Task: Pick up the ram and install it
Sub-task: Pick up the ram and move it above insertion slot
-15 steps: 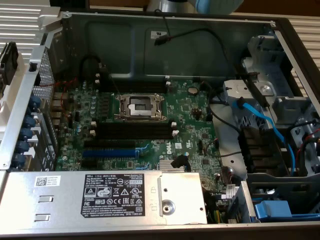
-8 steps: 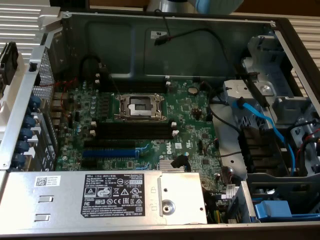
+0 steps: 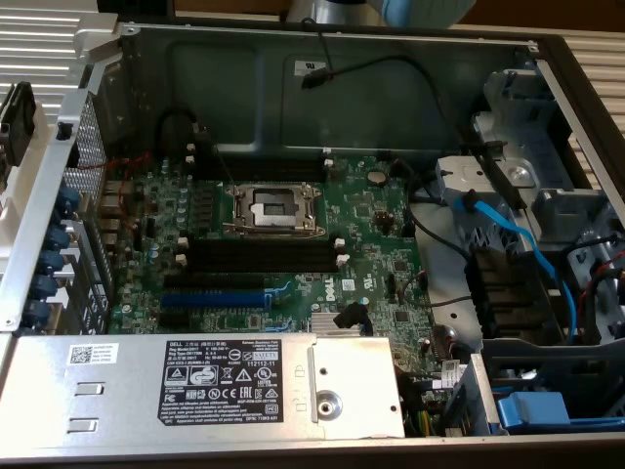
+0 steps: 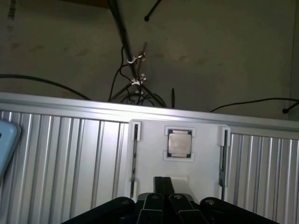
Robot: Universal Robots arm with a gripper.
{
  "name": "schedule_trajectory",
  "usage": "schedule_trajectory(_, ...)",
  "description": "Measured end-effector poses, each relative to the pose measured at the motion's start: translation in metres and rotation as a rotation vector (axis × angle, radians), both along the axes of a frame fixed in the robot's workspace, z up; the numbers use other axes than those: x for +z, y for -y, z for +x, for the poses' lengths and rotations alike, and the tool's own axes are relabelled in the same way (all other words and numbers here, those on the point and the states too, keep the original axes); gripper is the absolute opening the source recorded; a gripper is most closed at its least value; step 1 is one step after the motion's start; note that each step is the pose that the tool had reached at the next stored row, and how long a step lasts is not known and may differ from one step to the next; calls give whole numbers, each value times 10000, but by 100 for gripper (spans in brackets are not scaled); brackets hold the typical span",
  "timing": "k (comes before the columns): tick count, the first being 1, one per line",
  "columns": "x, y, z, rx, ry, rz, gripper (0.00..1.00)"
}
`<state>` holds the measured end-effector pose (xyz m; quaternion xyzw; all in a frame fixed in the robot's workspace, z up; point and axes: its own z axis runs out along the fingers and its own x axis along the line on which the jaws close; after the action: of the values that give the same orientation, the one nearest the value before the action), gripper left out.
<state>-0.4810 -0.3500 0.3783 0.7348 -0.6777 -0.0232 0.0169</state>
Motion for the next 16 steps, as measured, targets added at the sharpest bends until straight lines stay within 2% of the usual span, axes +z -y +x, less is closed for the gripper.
schedule_trajectory(8,-5,-1,0,-50,-6,-2,10)
schedule_trajectory(9,-10,-1,-1,-115,150,-3,10)
schedule_trajectory(10,-10,-2,-1,-145,272,-2,10)
schedule_trajectory(11,-10,-3,-1,-170,419,-2,10)
schedule_trajectory(13,-11,-4,-8,-182,756,1,10)
schedule_trajectory(14,-11,-3,-16,-182,784,2,10)
schedule_trajectory(16,-15,1,-24,-180,787,3,10)
